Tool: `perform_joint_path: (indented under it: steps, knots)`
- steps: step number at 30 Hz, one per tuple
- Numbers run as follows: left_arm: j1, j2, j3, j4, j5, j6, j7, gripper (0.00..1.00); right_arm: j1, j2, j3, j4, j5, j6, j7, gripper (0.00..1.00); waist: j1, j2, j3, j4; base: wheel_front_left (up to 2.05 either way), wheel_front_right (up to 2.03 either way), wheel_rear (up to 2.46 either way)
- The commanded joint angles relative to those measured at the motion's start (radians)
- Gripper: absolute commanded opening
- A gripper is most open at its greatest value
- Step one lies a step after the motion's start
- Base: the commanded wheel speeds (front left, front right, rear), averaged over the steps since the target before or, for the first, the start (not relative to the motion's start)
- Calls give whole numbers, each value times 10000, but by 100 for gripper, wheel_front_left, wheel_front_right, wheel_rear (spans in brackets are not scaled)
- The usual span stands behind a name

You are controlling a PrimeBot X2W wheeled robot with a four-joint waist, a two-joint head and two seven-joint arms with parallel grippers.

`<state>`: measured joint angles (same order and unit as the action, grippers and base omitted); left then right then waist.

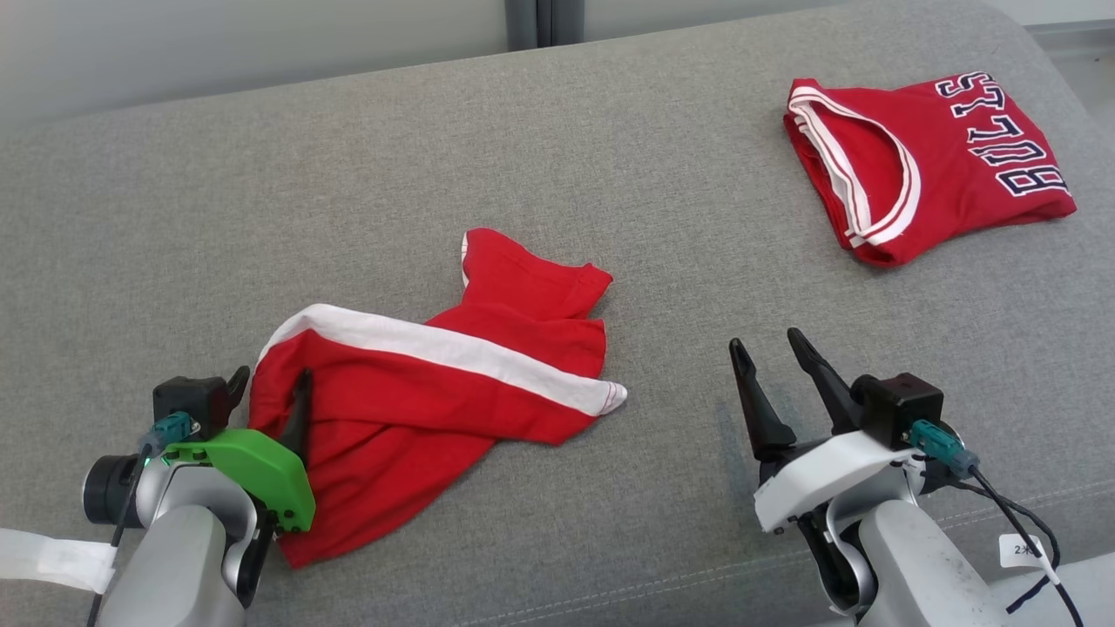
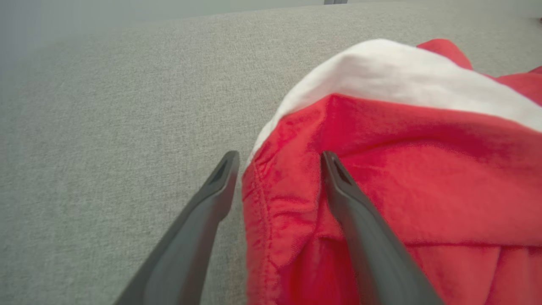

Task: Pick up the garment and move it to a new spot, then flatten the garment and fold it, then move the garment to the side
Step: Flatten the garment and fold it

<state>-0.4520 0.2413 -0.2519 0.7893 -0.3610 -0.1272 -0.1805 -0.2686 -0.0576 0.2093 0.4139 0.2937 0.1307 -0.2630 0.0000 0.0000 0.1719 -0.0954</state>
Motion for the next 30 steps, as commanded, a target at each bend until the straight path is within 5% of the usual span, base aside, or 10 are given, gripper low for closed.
perform_joint_path:
  steps: [1,2,3,4,20,30]
  knots:
    - [-150,56,-20,102,-76,-16,45,100,-49,-14,16,6,-2,-1,-40,100,0,0,-13,-9,0,0,0]
    - [-199,63,-76,227,-131,-23,54,91,-61,-13,37,11,-4,-1,-40,100,0,0,-24,-19,0,0,0]
    - [-251,27,-111,331,-266,-28,9,26,-66,-17,50,13,0,-1,-40,100,0,0,-36,-21,0,0,0]
    - [-280,-6,-197,411,-349,-33,-20,0,-62,-29,58,11,7,-1,-40,100,0,0,-51,-19,0,0,0]
    - [-1718,204,-593,326,-82,140,-841,0,66,-71,26,-29,-102,-1,-40,100,0,0,-251,120,0,0,0]
    - [-200,-60,-8,-2759,597,461,-840,0,407,-51,-167,-81,-139,-1,-40,100,0,0,-641,523,0,0,0]
